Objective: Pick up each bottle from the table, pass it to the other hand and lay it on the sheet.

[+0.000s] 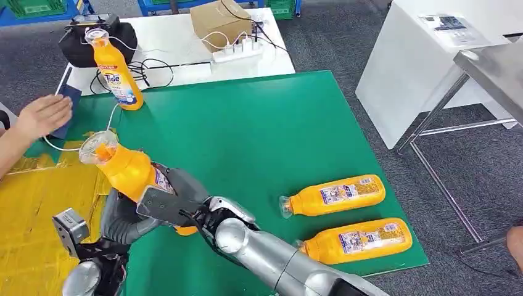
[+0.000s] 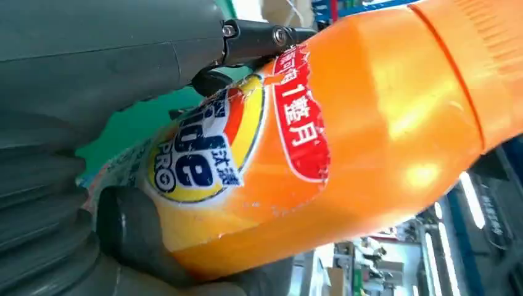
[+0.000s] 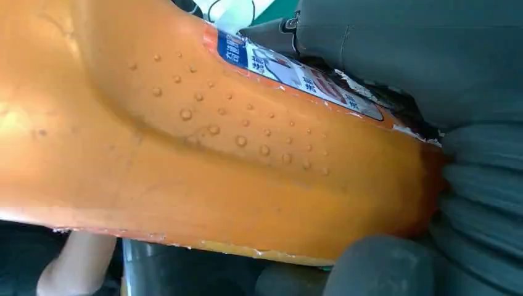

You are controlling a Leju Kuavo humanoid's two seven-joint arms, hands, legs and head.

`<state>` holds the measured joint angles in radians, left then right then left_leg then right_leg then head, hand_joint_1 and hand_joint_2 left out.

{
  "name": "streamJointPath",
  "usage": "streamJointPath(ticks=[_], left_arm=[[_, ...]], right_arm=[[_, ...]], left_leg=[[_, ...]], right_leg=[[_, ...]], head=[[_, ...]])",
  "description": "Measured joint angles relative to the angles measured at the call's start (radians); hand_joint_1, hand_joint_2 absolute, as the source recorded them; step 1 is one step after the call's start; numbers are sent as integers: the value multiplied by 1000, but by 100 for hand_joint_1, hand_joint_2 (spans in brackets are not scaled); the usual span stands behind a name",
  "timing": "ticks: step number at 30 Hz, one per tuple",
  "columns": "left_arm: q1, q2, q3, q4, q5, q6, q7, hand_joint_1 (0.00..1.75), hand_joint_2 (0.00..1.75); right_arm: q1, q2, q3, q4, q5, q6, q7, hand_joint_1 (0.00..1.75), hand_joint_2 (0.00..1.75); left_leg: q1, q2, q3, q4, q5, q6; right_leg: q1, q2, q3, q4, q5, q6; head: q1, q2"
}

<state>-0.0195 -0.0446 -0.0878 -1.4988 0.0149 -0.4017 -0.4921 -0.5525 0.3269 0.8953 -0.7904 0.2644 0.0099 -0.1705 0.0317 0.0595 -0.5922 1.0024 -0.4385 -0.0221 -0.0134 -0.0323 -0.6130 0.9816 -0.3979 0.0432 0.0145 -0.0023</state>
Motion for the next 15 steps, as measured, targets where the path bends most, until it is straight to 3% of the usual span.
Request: streamJointPath(ticks=[2,3,4,15], left_arm=[[0,2,0,6,-4,4,1,47,175],[0,3,0,10,-5,4,1,101,175],[-1,3,1,15,-4,4,1,175,175],[-3,5,5,43,22,2,-4,175,175]], right_arm=[[-7,-2,11,8,-1,0,3,175,175],[-11,-2,17,13,-3,0,6,175,175],[-16,-2,24,17,-6,2,13,175,175],[-49,-3,88,53,-37,2,27,175,175]], left_leg=[[0,0,0,0,0,0],[0,0,0,0,0,0],[0,0,0,0,0,0],[0,1,0,0,0,0]], right_leg=[[0,0,0,0,0,0],[0,0,0,0,0,0],[0,0,0,0,0,0],[0,1,-1,0,0,0]], head=[[0,0],[0,0],[0,0],[0,0]])
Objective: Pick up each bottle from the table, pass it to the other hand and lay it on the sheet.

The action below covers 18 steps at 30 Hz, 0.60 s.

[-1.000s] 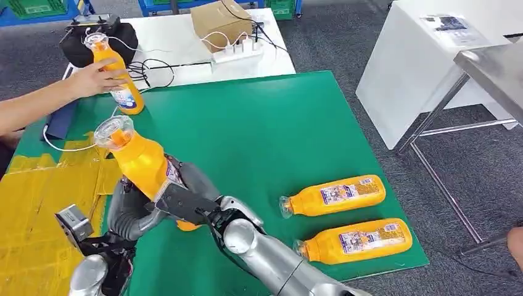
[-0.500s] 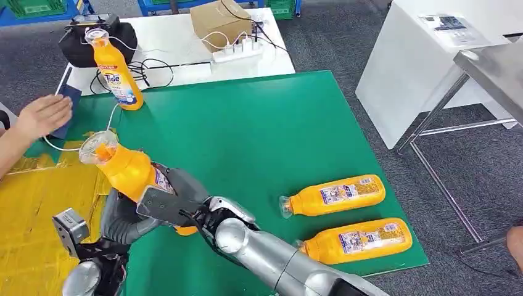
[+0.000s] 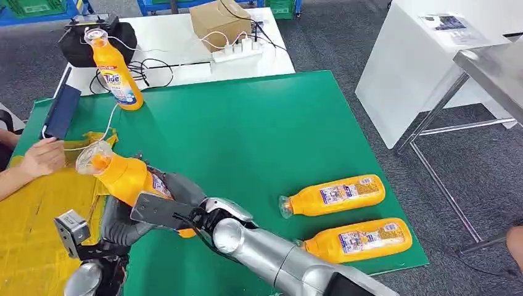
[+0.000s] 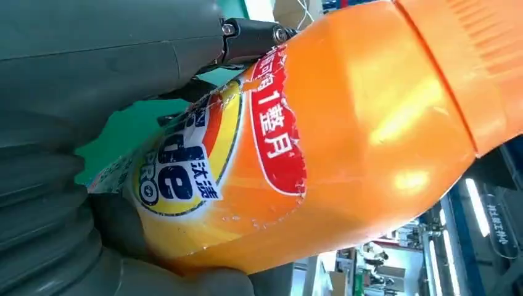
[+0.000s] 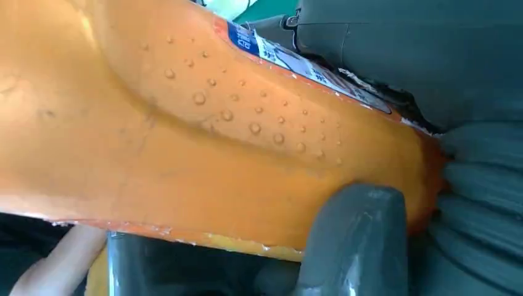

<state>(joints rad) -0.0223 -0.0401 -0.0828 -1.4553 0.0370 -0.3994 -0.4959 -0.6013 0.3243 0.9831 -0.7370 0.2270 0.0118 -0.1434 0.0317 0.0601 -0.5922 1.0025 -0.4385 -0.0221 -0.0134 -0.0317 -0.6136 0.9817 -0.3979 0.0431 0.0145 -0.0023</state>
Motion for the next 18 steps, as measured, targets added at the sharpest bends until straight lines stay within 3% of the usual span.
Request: streamJointPath(ticks=[18], left_arm=[[2,0,13,40,42,-21,3,175,175]], right_arm=[[-44,0,66,58,-15,3,20,175,175]], left_leg=[[0,1,0,0,0,0]], right_leg=[[0,1,-1,0,0,0]], head=[[0,0]])
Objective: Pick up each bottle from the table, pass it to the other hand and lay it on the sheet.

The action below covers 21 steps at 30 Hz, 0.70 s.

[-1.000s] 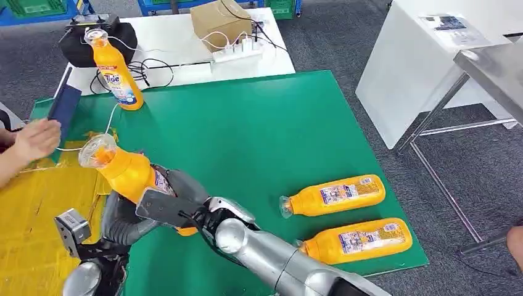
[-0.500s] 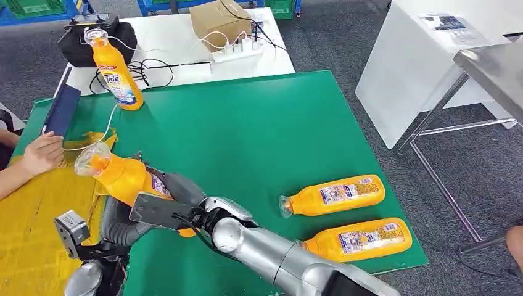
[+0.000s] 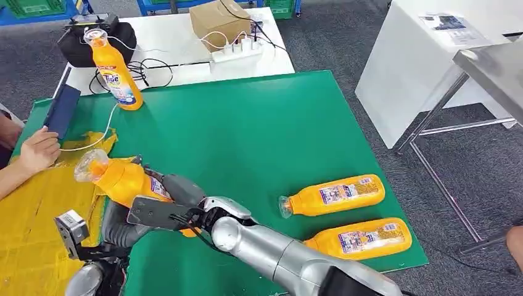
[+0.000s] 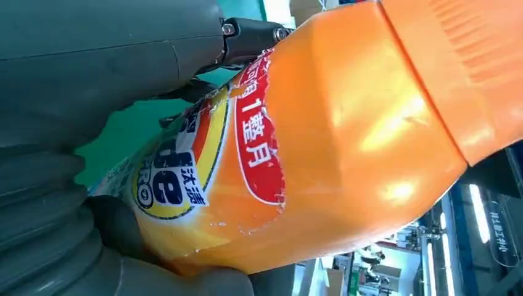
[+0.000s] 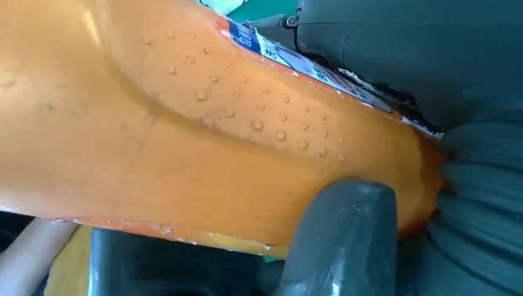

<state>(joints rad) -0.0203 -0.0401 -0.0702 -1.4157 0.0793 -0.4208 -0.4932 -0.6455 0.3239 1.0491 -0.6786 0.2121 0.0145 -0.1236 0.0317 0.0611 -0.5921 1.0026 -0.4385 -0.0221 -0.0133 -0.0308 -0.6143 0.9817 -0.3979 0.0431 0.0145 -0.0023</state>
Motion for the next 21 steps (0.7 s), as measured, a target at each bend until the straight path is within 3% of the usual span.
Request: streamJointPath(ticks=[13,14,15,19,20,21], left_arm=[[0,0,0,5,2,-3,1,175,175],[0,0,0,5,2,-4,1,134,175],[0,0,0,5,2,-6,1,0,175],[-1,0,1,5,37,-26,19,0,175],[-1,0,1,5,70,-41,34,0,0],[-1,0,3,6,122,-66,55,0,0]], right_arm=[[-1,0,1,11,-2,-6,-6,175,175],[0,0,1,12,-2,-13,-12,175,175],[2,0,0,12,-1,-20,-19,175,175],[7,0,-21,13,45,-22,-40,175,175],[9,0,-26,13,57,-20,-43,175,175],[12,0,-31,13,71,-18,-46,175,175]], left_leg=[[0,0,0,0,0,0],[0,0,0,0,0,0],[0,0,0,0,0,0],[0,0,0,0,0,0],[0,0,0,0,0,0],[0,0,0,0,0,0]], right_leg=[[0,0,0,0,0,0],[0,0,0,0,0,0],[0,0,0,0,0,0],[0,0,0,0,0,0],[0,0,0,0,0,0],[0,0,0,0,0,0]], head=[[0,0],[0,0],[0,0],[0,0],[0,0],[0,0]])
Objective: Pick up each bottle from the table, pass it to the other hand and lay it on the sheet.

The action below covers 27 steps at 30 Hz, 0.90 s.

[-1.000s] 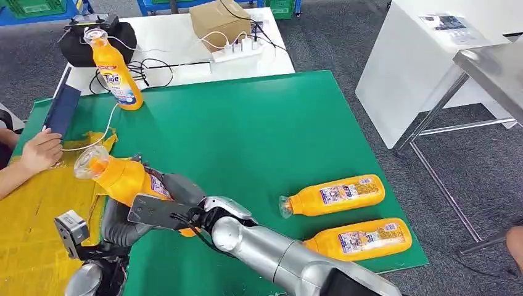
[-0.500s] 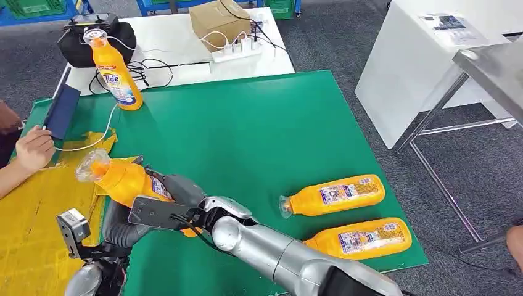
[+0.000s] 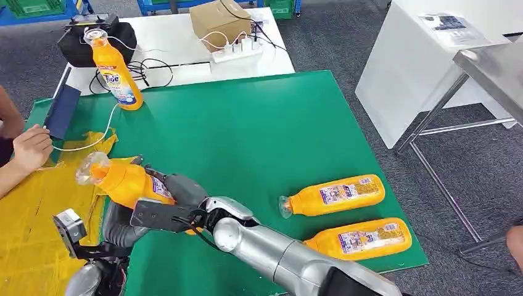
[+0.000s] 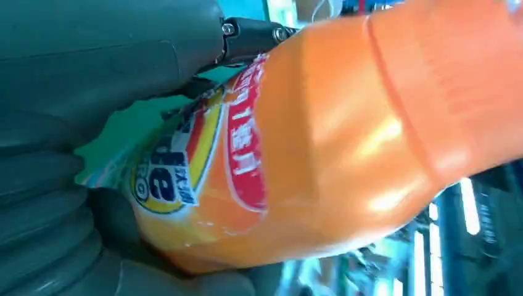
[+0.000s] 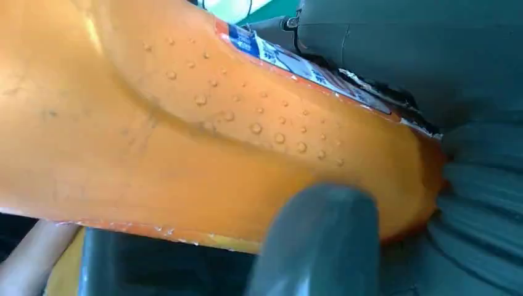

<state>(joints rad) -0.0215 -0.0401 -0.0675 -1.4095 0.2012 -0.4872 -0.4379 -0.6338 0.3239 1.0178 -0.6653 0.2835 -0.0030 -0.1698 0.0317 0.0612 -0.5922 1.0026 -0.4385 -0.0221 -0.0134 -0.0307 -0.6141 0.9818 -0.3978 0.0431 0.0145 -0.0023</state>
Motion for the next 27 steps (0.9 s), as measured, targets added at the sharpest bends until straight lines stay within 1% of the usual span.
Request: streamJointPath(ticks=[4,12,13,18,23,26,27], left_arm=[[-2,0,23,18,153,-80,42,0,0],[-8,1,45,18,169,-99,60,0,0],[-8,1,46,18,169,-101,60,0,175],[-9,1,46,18,147,-96,60,0,175],[-9,1,46,18,86,-58,47,0,175],[-20,1,48,14,35,-17,34,0,175],[-20,0,47,14,26,-11,30,0,175]], right_arm=[[5,0,-8,3,32,3,-11,175,175],[10,6,-26,5,53,4,-18,175,175],[11,7,-27,5,55,4,-18,175,175],[19,9,-38,5,67,6,-21,175,175],[24,11,-43,5,75,13,-12,175,175],[34,16,-32,4,64,48,-5,175,175],[34,16,-30,4,60,49,-3,175,175]], left_leg=[[0,0,0,0,0,0],[0,0,0,0,0,0],[0,0,0,0,0,0],[0,0,0,0,0,0],[0,0,0,0,0,0],[0,0,0,0,0,0],[0,0,0,0,0,0]], right_leg=[[0,0,0,0,0,0],[0,0,0,0,0,0],[0,0,0,0,0,0],[0,0,0,0,0,0],[0,0,0,0,0,0],[0,0,0,0,0,0],[0,0,0,0,0,0]], head=[[0,0],[0,0],[0,0],[0,0],[0,0],[1,0],[-3,0]])
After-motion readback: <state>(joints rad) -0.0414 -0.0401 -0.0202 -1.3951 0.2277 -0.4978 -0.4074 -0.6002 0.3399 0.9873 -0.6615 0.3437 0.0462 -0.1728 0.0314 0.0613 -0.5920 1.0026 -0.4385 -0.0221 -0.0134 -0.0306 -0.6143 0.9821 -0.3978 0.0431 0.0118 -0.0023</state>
